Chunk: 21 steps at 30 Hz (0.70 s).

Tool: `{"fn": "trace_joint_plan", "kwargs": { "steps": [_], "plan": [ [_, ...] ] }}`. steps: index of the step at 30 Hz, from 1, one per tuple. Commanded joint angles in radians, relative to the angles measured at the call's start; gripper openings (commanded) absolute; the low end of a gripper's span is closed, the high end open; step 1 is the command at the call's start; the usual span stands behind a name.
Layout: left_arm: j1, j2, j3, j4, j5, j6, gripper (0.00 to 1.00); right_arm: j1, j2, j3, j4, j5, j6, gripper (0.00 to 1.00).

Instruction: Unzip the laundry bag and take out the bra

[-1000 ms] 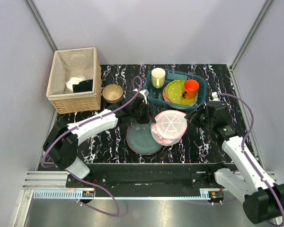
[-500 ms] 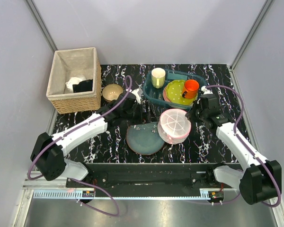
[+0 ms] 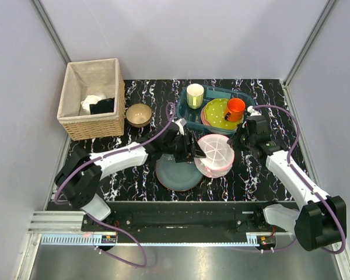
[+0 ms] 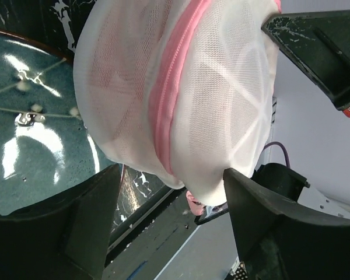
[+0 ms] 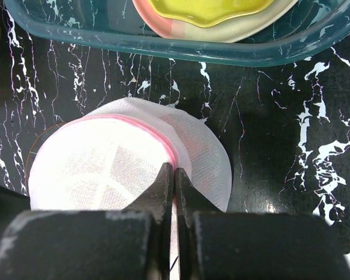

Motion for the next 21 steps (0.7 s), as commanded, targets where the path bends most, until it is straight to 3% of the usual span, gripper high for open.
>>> {"fn": "trace_joint_plan", "kwargs": {
  "steps": [1, 2, 3, 4, 5, 6, 7, 10, 11, 14, 16, 19, 21],
  "plan": [
    [0.002, 0.019, 0.006, 0.178, 0.025, -0.056, 0.71, 0.0, -0.012, 0.003, 0.04, -0.022, -0.007, 0.0],
    [0.003, 0.026, 0.011, 0.187, 0.021, -0.064, 0.69, 0.0, -0.015, 0.004, 0.038, -0.032, -0.011, 0.0],
    [0.003, 0.039, 0.013, 0.198, 0.024, -0.072, 0.59, 0.0, -0.017, 0.001, 0.038, -0.032, -0.013, 0.0],
    [0.003, 0.049, 0.017, 0.229, 0.031, -0.076, 0.28, 0.0, -0.021, 0.001, 0.038, -0.03, -0.014, 0.0],
    [0.003, 0.071, 0.029, 0.232, 0.035, -0.069, 0.11, 0.0, -0.021, -0.001, 0.035, -0.027, -0.014, 0.0],
    [0.003, 0.08, 0.042, 0.223, 0.027, -0.064, 0.0, -0.001, -0.023, 0.013, 0.026, -0.021, -0.011, 0.0],
    [0.003, 0.086, 0.054, 0.192, 0.025, -0.059, 0.0, -0.001, -0.027, 0.03, -0.024, -0.015, 0.005, 0.1],
    [0.005, 0.066, 0.071, 0.154, -0.008, -0.044, 0.0, 0.0, -0.043, 0.128, -0.161, -0.045, 0.016, 0.58],
    [0.005, 0.048, 0.077, 0.14, -0.019, -0.041, 0.0, 0.0, -0.058, 0.15, -0.19, -0.052, 0.019, 0.68],
    [0.005, 0.023, 0.131, 0.06, -0.076, -0.036, 0.0, 0.002, -0.156, 0.193, -0.238, -0.067, 0.048, 0.69],
    [0.005, 0.002, 0.174, -0.016, -0.123, -0.041, 0.0, 0.0, -0.222, 0.213, -0.244, -0.116, 0.079, 0.66],
    [0.005, -0.045, 0.195, -0.079, -0.212, -0.065, 0.0, 0.025, -0.25, 0.251, -0.226, -0.326, 0.152, 0.57],
    [0.005, -0.07, 0.206, -0.13, -0.25, -0.076, 0.0, 0.065, -0.271, 0.234, -0.203, -0.316, 0.186, 0.55]
  ]
}}
